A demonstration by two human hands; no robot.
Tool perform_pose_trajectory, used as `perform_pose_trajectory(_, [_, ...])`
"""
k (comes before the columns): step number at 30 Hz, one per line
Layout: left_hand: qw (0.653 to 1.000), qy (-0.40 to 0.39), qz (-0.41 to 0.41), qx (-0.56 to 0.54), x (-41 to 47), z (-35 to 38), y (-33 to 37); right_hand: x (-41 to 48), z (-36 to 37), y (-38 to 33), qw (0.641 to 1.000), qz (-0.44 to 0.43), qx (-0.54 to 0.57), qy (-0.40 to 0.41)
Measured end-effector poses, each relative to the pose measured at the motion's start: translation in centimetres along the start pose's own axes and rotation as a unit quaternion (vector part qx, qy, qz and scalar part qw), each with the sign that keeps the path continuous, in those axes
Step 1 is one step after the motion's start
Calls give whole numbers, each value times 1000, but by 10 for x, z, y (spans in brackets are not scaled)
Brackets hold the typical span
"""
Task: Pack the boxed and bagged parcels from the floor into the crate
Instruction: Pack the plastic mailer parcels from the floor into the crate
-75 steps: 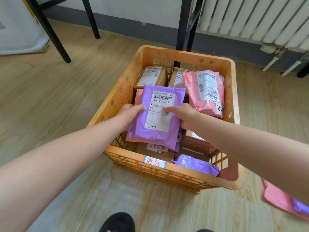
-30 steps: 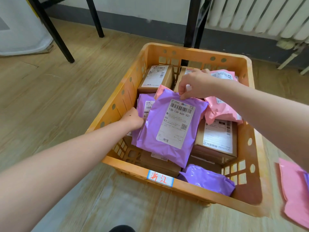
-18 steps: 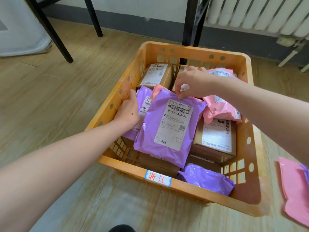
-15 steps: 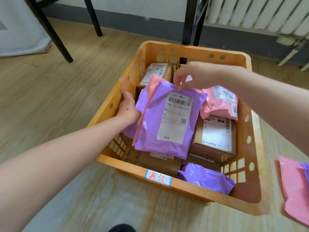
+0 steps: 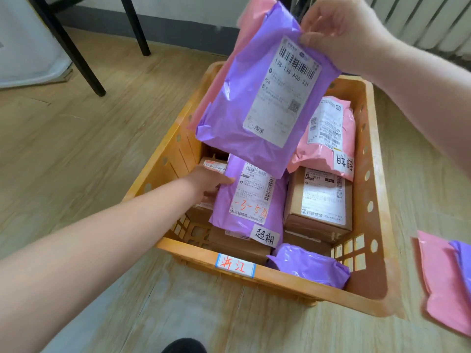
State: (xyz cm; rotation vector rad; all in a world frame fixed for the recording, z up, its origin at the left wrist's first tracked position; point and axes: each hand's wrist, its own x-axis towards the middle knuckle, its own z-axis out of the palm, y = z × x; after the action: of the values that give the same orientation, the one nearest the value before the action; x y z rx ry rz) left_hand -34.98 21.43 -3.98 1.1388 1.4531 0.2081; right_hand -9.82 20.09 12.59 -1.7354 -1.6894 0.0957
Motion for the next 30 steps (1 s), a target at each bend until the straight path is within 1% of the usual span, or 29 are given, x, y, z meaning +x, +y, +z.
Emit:
perform_pose_trajectory(4, [1000, -9, 13, 27, 1, 8, -2, -6, 6, 7, 999, 12, -3, -35])
perform_pose_trajectory(7, [999, -30, 28, 0, 4, 12, -5, -9, 8, 10, 999, 22, -2, -41])
perform_pose_trajectory(9, [998, -6, 69, 9, 7, 15, -4, -11, 9, 11, 999, 26, 3, -41])
perform_pose_trajectory(11, [987, 61, 116, 91, 8, 12, 1, -12, 10, 12, 999, 28, -1, -42])
perform_pose_trajectory(12, [976, 98, 129, 147, 9, 7, 4, -13, 11, 12, 999, 32, -4, -42])
perform_pose_trajectory(13, [960, 129, 138, 206, 9, 0, 7, -13, 11, 12, 998, 36, -5, -42])
perform_pose_trajectory(15, [918, 171, 143, 329, 10, -13, 11, -13, 12, 12, 998, 39, -11, -46])
perform_pose_trajectory(16, [899, 190, 135, 370, 10, -17, 10, -13, 13, 12, 998, 38, -16, -50])
perform_pose_trajectory(17, [889, 203, 131, 389, 9, -19, 8, -13, 15, 12, 998, 37, -20, -56])
perform_pose_trajectory(18, [891, 212, 134, 379, 8, -18, 6, -13, 16, 12, 997, 35, -22, -63])
perform_pose_trajectory(19, [902, 217, 149, 341, 8, -18, 4, -13, 18, 11, 997, 32, -23, -70])
perform_pose_trajectory(20, [914, 219, 177, 293, 5, -18, 4, -13, 20, 10, 996, 29, -24, -76])
perform_pose_trajectory(21, [912, 219, 218, 270, 2, -18, 6, -13, 21, 9, 996, 27, -24, -79])
perform_pose_trajectory(22, [898, 209, 259, 287, -3, -18, 6, -13, 22, 8, 996, 28, -23, -81])
perform_pose_trajectory(23, [870, 192, 298, 343, -8, -17, 4, -13, 23, 8, 996, 29, -22, -81])
perform_pose_trajectory(24, [825, 167, 332, 425, -11, -14, -3, -13, 23, 9, 996, 31, -21, -80])
perform_pose_trajectory(25, [773, 125, 354, 511, -16, -9, -10, -13, 23, 10, 996, 33, -18, -79])
perform_pose_trajectory(26, [723, 67, 369, 580, -20, -3, -17, -13, 24, 11, 996, 40, -8, -75])
perform_pose_trajectory(27, [682, 5, 381, 624, -23, 2, -22, -12, 24, 13, 996, 53, 10, -70])
perform_pose_trajectory(28, [656, -54, 378, 651, -22, 7, -24, -12, 25, 14, 995, 69, 34, -62])
perform_pose_trajectory(29, [641, -97, 363, 669, -21, 11, -24, -12, 26, 16, 994, 82, 54, -54])
perform_pose_trajectory(30, [630, -121, 340, 688, -17, 14, -23, -11, 27, 17, 992, 91, 70, -47])
